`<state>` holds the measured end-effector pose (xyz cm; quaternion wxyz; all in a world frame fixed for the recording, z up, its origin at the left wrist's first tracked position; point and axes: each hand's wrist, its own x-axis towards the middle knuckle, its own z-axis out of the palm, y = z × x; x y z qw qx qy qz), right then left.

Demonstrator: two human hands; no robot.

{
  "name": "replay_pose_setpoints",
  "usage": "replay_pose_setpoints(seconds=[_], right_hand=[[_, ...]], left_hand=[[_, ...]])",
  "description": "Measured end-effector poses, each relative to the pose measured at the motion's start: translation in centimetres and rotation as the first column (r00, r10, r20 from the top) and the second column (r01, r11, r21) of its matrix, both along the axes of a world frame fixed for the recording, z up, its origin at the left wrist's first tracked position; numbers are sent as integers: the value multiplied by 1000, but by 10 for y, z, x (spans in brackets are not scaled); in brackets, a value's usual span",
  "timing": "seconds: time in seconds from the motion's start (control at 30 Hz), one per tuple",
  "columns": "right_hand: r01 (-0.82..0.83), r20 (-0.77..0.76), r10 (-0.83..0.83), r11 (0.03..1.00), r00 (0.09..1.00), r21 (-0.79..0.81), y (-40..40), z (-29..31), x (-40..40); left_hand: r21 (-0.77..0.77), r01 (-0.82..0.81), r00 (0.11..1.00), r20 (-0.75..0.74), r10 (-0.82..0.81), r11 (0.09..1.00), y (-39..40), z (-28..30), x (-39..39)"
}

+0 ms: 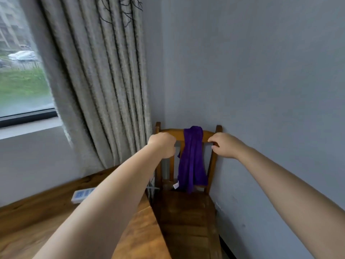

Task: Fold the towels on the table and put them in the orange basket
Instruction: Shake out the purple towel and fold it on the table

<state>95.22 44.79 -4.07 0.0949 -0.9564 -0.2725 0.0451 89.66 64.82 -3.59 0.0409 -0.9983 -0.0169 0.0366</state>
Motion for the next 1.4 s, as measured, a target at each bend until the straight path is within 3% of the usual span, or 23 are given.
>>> replay_pose_setpoints(seconds=[0.2,0.33,0.4,0.5,0.57,0.67,0.77,0.83,0.9,1.1,1.17,1.3,1.4], right_hand=[[39,-24,-39,999,999,21,26,-36,113],[49,-38,-48,998,998,32,43,-71,188],[75,36,-76,997,997,10,49,-84,220],[130,69,-125,988,990,-78,57,-100,257],[109,-96,-111,994,989,-20,61,-112,273],[167,-386,-77,964,919,207,68,-124,285],[189,-378,-60,931,924,314,68,-131,290],[184,-343,-58,920,937,347,71,-130,289],[174,-287,-65,911,956,373,74,-122,287],[131,-179,-40,836,983,533,89,-79,266],[88,-150,-1,815,989,573,104,-62,243],[100,-215,61,744,975,661,134,-34,191],[87,-232,85,762,969,642,156,-23,145]], left_hand=[[-233,-94,992,-108,71,968,6,-39,96],[-416,-303,950,-202,238,858,12,-81,165],[-482,-368,928,-240,284,795,13,-101,197],[-598,-438,899,-289,330,671,11,-124,235],[-670,-461,885,-304,352,582,7,-138,254],[-744,-500,851,-327,411,443,-2,-153,270],[-819,-497,833,-358,421,285,-9,-163,275],[-878,-464,821,-377,429,115,-10,-161,272],[-919,-394,825,-348,445,11,-10,-154,269],[-982,-187,788,-170,592,-33,30,-122,229],[-992,-120,736,-113,667,-36,50,-107,199],[-997,-50,610,22,792,66,91,-78,133],[-993,1,529,103,842,121,117,-63,70]])
